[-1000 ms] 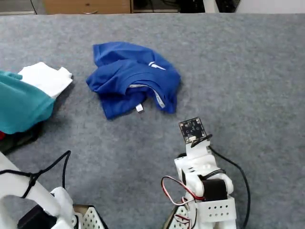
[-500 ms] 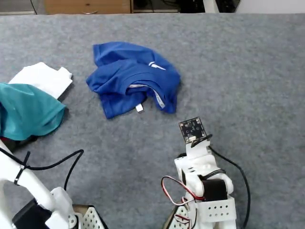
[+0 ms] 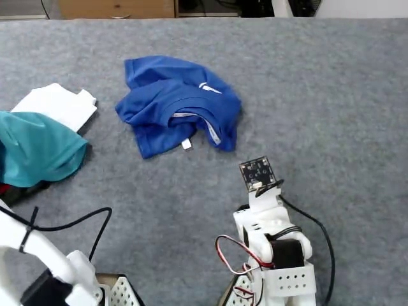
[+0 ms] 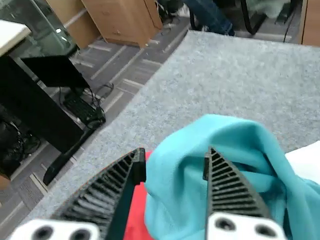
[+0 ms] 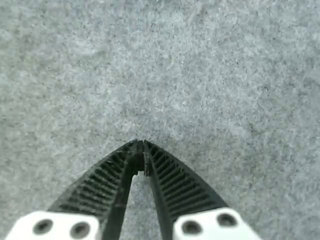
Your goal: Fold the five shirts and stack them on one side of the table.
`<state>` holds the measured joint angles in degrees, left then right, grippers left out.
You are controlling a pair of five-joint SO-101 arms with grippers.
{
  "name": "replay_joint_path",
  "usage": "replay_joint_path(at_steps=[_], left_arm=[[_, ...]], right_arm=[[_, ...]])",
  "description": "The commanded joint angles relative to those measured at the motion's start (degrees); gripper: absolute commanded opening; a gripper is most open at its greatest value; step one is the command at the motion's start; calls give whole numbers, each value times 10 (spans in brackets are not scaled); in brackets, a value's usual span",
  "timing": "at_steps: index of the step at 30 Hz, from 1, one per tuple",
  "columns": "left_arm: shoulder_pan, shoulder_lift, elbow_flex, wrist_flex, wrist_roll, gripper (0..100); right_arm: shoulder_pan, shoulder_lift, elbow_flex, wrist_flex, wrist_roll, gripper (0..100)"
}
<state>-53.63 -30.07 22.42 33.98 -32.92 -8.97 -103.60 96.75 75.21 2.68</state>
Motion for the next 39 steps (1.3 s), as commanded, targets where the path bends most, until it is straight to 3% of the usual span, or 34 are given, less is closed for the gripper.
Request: replay_joint_path(at_steps=[1, 18, 21, 31, 39], left_arm=[[-4, -57, -32, -9, -4, 199], [-16, -157, -43, 1, 58, 198], [-15, -188, -46, 35, 97, 199], [64, -254, -46, 212, 100, 198], [62, -255, -46, 312, 101, 198]], right_arm=[[-5, -54, 0, 1, 0, 9], [-7, -54, 0, 3, -3, 5], [-6, -54, 0, 3, -1, 5], [-5, -55, -2, -2, -1, 7], [15, -55, -82, -100, -4, 5]])
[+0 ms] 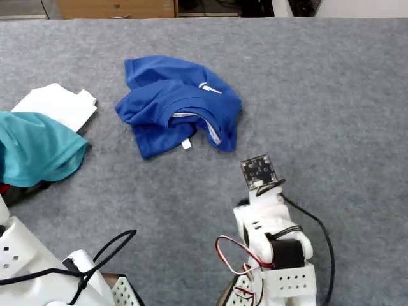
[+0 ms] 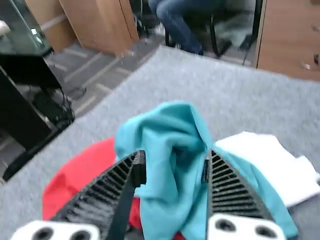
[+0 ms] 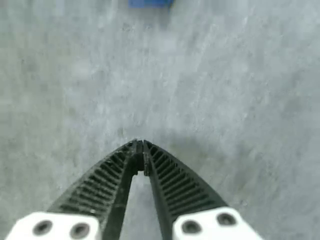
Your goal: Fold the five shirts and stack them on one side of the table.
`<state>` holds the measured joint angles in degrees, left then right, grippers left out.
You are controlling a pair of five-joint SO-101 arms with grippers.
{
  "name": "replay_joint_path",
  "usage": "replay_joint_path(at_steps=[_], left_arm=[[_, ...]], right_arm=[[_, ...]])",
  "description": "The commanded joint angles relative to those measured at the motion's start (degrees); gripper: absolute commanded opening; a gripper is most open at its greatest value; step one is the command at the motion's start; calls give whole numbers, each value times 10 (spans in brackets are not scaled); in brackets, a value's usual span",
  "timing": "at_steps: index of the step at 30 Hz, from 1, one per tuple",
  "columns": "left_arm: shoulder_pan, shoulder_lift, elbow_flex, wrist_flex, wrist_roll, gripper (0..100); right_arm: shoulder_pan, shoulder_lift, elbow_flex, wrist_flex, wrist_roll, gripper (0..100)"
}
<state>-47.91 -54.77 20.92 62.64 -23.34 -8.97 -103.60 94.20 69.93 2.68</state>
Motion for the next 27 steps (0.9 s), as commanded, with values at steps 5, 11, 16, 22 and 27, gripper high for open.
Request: replay_joint_path(at_steps=[5, 11, 16, 22, 27], left_arm=[[4, -8, -30, 86, 5, 198], [3, -13, 38, 105, 5, 198], [3, -13, 68, 106, 5, 198], [3, -13, 69, 108, 5, 198], [2, -13, 70, 109, 5, 198]], right_arm=[[37, -49, -120, -81, -1, 5], [29, -8, -204, -81, -1, 5], [25, 147, -316, -83, -5, 5], [14, 392, -462, -84, -5, 5], [7, 538, -565, -85, -5, 5]])
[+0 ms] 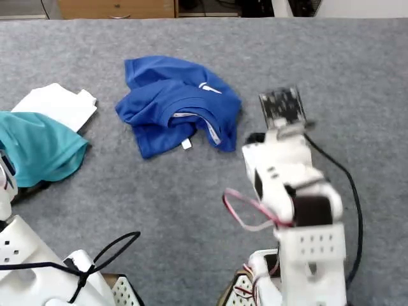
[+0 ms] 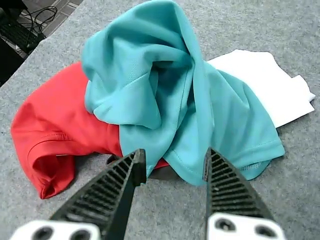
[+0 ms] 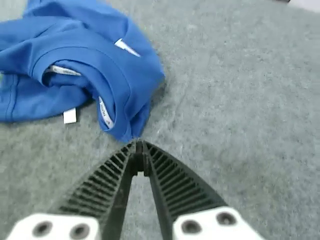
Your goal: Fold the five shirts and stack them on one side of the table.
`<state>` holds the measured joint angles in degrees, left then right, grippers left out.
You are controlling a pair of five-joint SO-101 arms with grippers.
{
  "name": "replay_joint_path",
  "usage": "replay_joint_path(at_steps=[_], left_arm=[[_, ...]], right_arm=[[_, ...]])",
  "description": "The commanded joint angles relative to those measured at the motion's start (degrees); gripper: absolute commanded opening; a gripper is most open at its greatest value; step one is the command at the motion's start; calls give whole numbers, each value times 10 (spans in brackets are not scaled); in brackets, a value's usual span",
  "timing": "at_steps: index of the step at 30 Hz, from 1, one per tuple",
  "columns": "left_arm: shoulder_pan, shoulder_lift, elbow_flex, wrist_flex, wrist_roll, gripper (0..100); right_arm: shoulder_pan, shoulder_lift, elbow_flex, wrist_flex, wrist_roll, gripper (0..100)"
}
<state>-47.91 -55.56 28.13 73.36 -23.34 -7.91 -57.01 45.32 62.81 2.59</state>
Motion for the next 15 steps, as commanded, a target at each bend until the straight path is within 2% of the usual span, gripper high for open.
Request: replay_joint_path(at_steps=[1, 5, 9, 15], left_arm=[[2, -5, 4, 1, 4, 198], [-37, 0, 30, -3, 4, 198], [-60, -5, 56, -3, 4, 198], [-62, -5, 91, -3, 4, 198]], right_arm=[[-4, 95, -93, -14, -4, 5], [-14, 173, -138, -28, 9, 8], [-64, 250, -182, -40, 103, 8], [-144, 398, -290, -40, 178, 9]])
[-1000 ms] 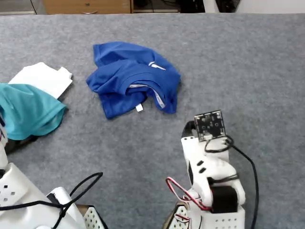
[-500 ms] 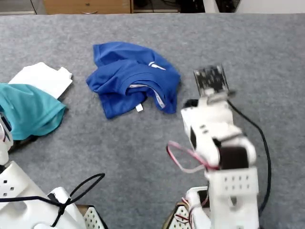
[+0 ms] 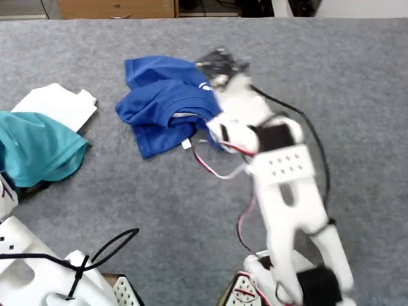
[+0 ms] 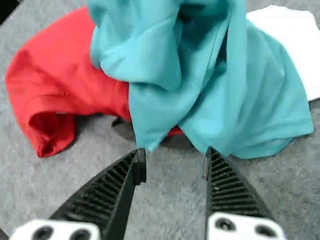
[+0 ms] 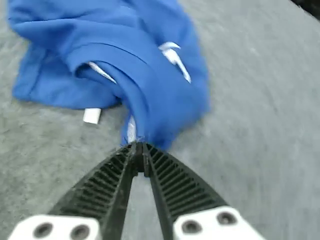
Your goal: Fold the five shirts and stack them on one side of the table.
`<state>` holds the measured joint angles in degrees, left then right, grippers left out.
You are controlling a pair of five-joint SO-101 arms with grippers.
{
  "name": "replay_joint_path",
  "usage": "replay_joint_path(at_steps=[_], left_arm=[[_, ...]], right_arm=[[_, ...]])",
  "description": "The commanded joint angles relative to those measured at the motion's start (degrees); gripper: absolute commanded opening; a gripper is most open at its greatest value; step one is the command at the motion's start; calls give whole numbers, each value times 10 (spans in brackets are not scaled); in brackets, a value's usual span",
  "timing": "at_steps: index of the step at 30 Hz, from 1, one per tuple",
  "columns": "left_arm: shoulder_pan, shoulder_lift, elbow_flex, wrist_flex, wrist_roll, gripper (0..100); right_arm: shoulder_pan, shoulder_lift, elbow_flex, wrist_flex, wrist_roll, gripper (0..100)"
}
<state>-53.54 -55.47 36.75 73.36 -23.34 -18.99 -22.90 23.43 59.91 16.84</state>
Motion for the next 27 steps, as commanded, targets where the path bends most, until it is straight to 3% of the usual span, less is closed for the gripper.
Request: replay_joint_path(at_steps=[1, 5, 9, 16, 27], left_arm=[[-4, -6, 10, -3, 4, 198], [-4, -6, 28, -3, 4, 198], [-4, -6, 44, -3, 4, 198], [-3, -6, 46, -3, 4, 198], [-4, -6, 47, 1, 3, 198]], right_arm=[[-44, 85, -92, -11, 53, 9], [-76, 192, -175, -10, 117, 90], [-99, 284, -276, -8, 130, 214], [-140, 431, -422, -4, 132, 212], [-175, 587, -531, 48, 131, 189]])
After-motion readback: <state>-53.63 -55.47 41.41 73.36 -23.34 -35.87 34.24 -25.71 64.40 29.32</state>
